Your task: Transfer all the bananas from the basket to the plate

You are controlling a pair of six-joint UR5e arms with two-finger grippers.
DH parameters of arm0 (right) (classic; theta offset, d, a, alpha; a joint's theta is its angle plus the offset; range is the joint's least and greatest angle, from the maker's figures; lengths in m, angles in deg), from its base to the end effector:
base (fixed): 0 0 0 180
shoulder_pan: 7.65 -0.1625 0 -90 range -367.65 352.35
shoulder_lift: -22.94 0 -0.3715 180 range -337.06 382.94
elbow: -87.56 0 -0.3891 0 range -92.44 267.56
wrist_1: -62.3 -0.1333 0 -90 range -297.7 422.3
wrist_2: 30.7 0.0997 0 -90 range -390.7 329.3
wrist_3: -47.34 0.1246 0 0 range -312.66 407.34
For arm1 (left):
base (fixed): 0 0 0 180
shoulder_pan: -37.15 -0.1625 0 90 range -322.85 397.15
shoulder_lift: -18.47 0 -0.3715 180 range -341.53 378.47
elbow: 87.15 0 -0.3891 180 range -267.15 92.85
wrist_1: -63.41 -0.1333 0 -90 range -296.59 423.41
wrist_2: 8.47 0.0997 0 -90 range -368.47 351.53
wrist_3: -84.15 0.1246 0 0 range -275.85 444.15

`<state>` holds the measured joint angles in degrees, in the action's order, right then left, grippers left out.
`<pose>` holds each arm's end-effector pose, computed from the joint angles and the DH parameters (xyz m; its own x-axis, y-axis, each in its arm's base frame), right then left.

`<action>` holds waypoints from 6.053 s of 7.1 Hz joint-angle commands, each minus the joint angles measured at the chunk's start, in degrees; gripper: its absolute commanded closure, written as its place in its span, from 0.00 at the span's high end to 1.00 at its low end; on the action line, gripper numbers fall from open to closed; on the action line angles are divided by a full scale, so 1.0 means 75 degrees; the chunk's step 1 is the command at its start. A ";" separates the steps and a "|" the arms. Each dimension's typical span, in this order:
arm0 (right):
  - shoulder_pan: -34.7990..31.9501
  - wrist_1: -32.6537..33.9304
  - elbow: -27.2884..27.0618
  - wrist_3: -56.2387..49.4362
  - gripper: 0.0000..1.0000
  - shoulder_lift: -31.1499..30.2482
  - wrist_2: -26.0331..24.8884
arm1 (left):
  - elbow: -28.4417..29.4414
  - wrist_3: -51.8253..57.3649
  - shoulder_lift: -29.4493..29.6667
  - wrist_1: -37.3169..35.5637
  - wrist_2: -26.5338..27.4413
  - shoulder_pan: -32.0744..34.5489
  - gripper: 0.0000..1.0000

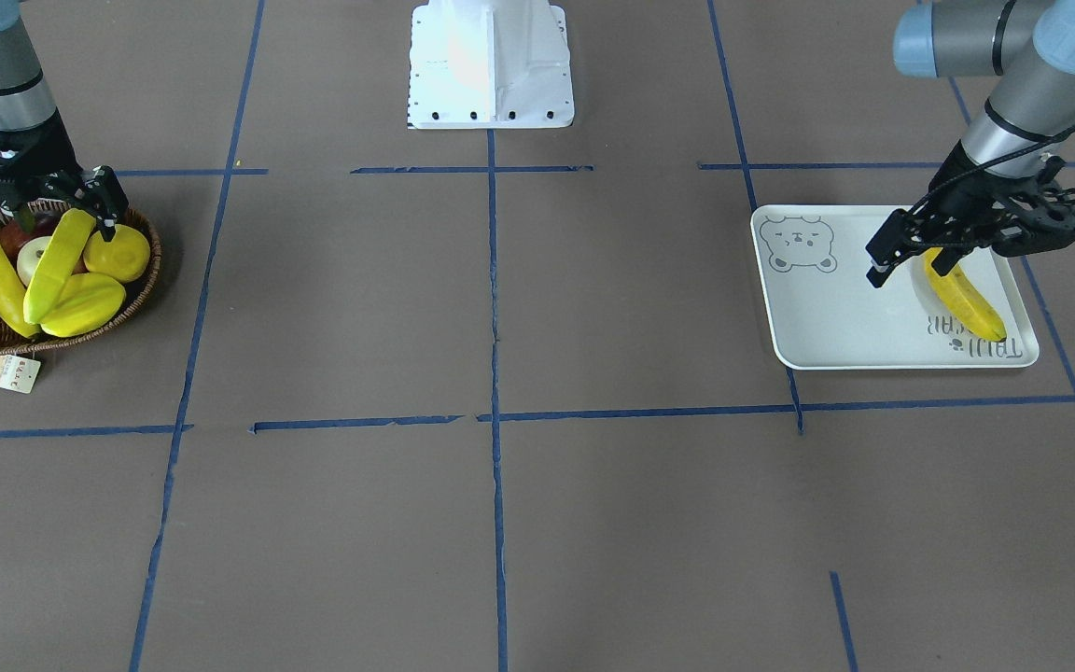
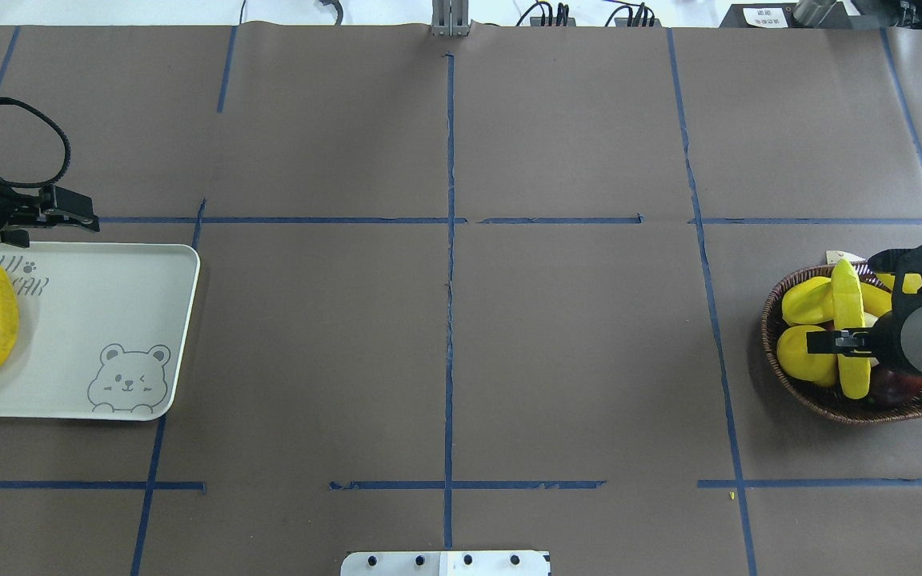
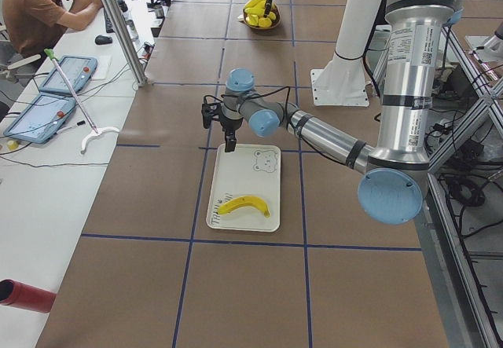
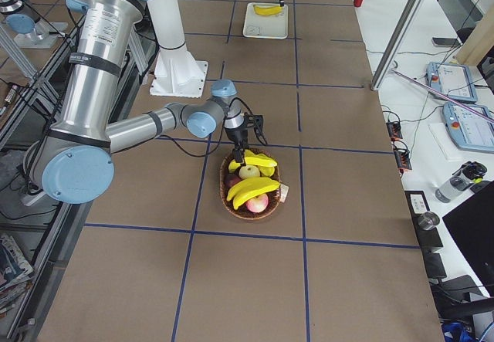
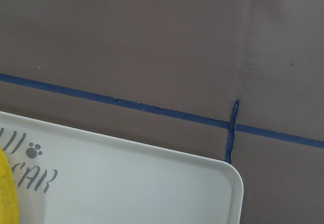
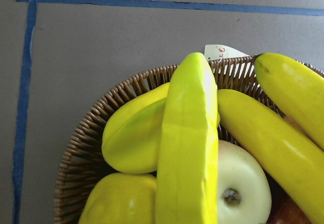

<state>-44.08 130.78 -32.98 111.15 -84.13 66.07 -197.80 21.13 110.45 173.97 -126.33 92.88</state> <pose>-0.2691 -0.3460 0.4712 0.8277 0.0662 0.5572 -0.1894 0.9677 0.1664 0.2308 -0.4720 0.3961 0.6156 -0.1912 -0.7645 0.3043 0.9525 0.0069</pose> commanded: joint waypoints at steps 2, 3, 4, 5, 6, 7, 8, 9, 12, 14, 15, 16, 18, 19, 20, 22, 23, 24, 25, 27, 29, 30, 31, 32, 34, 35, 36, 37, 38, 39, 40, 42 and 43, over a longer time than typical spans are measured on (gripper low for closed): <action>-0.0006 0.0010 0.0041 0.0000 0.83 -0.0020 -0.0001 | 0.0000 0.0000 -0.0005 0.0000 0.0000 0.0000 1.00; -0.0006 0.0021 0.0064 0.0000 0.79 -0.0020 -0.0001 | 0.0011 0.0000 -0.0005 0.0000 0.0000 0.0000 1.00; -0.0006 0.0160 0.0064 0.0000 0.78 -0.0008 -0.0001 | 0.0011 0.0000 -0.0005 0.0000 0.0000 0.0000 1.00; -0.0006 0.0185 0.0064 -0.0012 0.74 0.0003 -0.0001 | 0.0011 0.0000 -0.0005 0.0000 0.0000 0.0000 1.00; -0.0017 0.0185 0.0064 -0.0024 0.71 0.0004 -0.0001 | 0.0000 0.0000 -0.0005 0.0000 0.0000 0.0000 1.00; -0.0017 0.0185 0.0064 -0.0024 0.70 0.0015 -0.0001 | 0.0000 0.0000 -0.0005 0.0000 0.0000 0.0000 1.00; -0.0029 0.0185 0.0064 -0.0024 0.70 0.0027 -0.0001 | 0.0000 0.0000 -0.0005 0.0000 0.0000 0.0012 1.00; -0.0087 0.0185 0.0076 -0.0035 0.70 0.0015 -0.0001 | -0.0035 0.0000 -0.0017 0.0000 0.0000 0.0012 1.00; -0.0333 0.0430 0.0064 -0.0082 0.47 0.0074 -0.0001 | -0.0059 0.0000 -0.0017 -0.0012 0.0000 0.0012 1.00; -0.0334 0.0466 0.0076 -0.0082 0.17 0.0086 -0.0047 | -0.0059 0.0000 -0.0017 -0.0012 0.0000 0.0012 1.00; -0.0380 0.0467 0.0041 -0.0082 0.07 0.0097 -0.0047 | -0.0059 0.0000 -0.0017 -0.0012 0.0000 0.0012 1.00; -0.0613 0.0490 -0.0122 -0.0117 0.02 0.0074 0.0022 | -0.0059 0.0000 -0.0005 -0.0012 0.0000 0.0012 1.00; -0.0860 0.2131 -0.1240 -0.0944 0.01 0.0097 0.0221 | -0.0059 0.0000 -0.0005 -0.0012 0.0000 0.0012 1.00; -0.1140 0.3163 -0.1933 -0.1576 0.01 0.0121 0.0686 | -0.0059 0.0000 -0.0005 -0.0012 0.0000 0.0012 1.00; -0.1641 0.3800 -0.2253 -0.2418 0.01 0.0341 0.1282 | -0.0059 0.0000 -0.0005 -0.0012 0.0000 0.0012 1.00; -0.1869 0.4564 -0.1977 -0.2696 0.01 0.2160 0.2456 | -0.0094 -0.0023 0.0088 -0.0012 -0.0012 0.0000 1.00; -0.1869 0.5090 -0.1662 -0.2684 0.01 0.3332 0.2855 | -0.0059 -0.0395 0.0344 -0.0012 -0.0128 -0.0023 1.00; -0.1846 0.5316 -0.1461 -0.2568 0.01 0.4121 0.3218 | 0.0022 -0.1013 0.0869 0.0000 -0.0164 -0.0337 1.00; -0.1544 0.5225 -0.1378 -0.1905 0.01 0.4593 0.3222 | 0.0081 -0.1681 0.1257 0.0058 -0.0094 -0.0850 1.00; -0.0573 0.4817 -0.1331 -0.0033 0.01 0.5461 0.3141 | 0.0117 -0.2936 0.2100 0.0233 -0.0058 -0.1229 1.00; 0.0702 0.3253 -0.1167 0.1726 0.02 0.5605 0.1977 | 0.0944 -0.4585 0.2642 0.2481 -0.0047 -0.1429 0.99; 0.1162 0.2676 -0.1039 0.2082 0.02 0.5617 0.1481 | 0.1274 -0.5290 0.2643 0.3737 -0.0035 -0.1441 0.99; 0.1352 0.2333 -0.0886 0.2155 0.02 0.5640 0.1430 | 0.1289 -0.5842 0.2736 0.4284 0.0104 -0.1569 0.99; 0.1423 0.1993 -0.0688 0.2168 0.02 0.5780 0.1429 | 0.1277 -0.6381 0.3143 0.4382 0.0140 -0.1698 0.99; 0.1459 0.1559 -0.0371 0.2144 0.02 0.6015 0.1418 | 0.1254 -0.6515 0.3673 0.4371 0.0152 -0.2435 0.99; 0.1459 0.1336 -0.0311 0.2144 0.02 0.6015 0.1406 | 0.1207 -0.6516 0.3756 0.4371 0.0152 -0.2646 0.99; 0.1459 0.1229 -0.0299 0.2144 0.02 0.6015 0.1417 | 0.1218 -0.6516 0.3884 0.4371 0.0152 -0.2788 0.99; 0.1459 0.1193 -0.0287 0.2144 0.02 0.6073 0.1406 | 0.1253 -0.6516 0.4013 0.4348 0.0292 -0.2998 0.99; 0.1459 0.1193 -0.0299 0.2156 0.02 0.6109 0.1406 | 0.1254 -0.6504 0.4049 0.4371 0.0734 -0.3371 0.99; 0.1459 0.1193 -0.0299 0.2156 0.02 0.6132 0.1406 | 0.1254 -0.6504 0.4050 0.4394 0.0994 -0.3595 0.99; 0.1448 0.1193 -0.0299 0.2156 0.02 0.6144 0.1417 | 0.1219 -0.6515 0.4050 0.4395 0.0996 -0.3609 0.87; 0.1436 0.1193 -0.0299 0.2156 0.02 0.6133 0.1406 | 0.1125 -0.6387 0.3968 0.4406 0.0926 -0.3609 0.12; 0.1436 0.1193 -0.0299 0.2144 0.03 0.6133 0.1406 | 0.1113 -0.6387 0.3956 0.4406 0.0926 -0.3575 0.00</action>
<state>-33.26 139.73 -35.22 127.32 -38.11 76.64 -189.26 -26.98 140.33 207.00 -119.25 65.94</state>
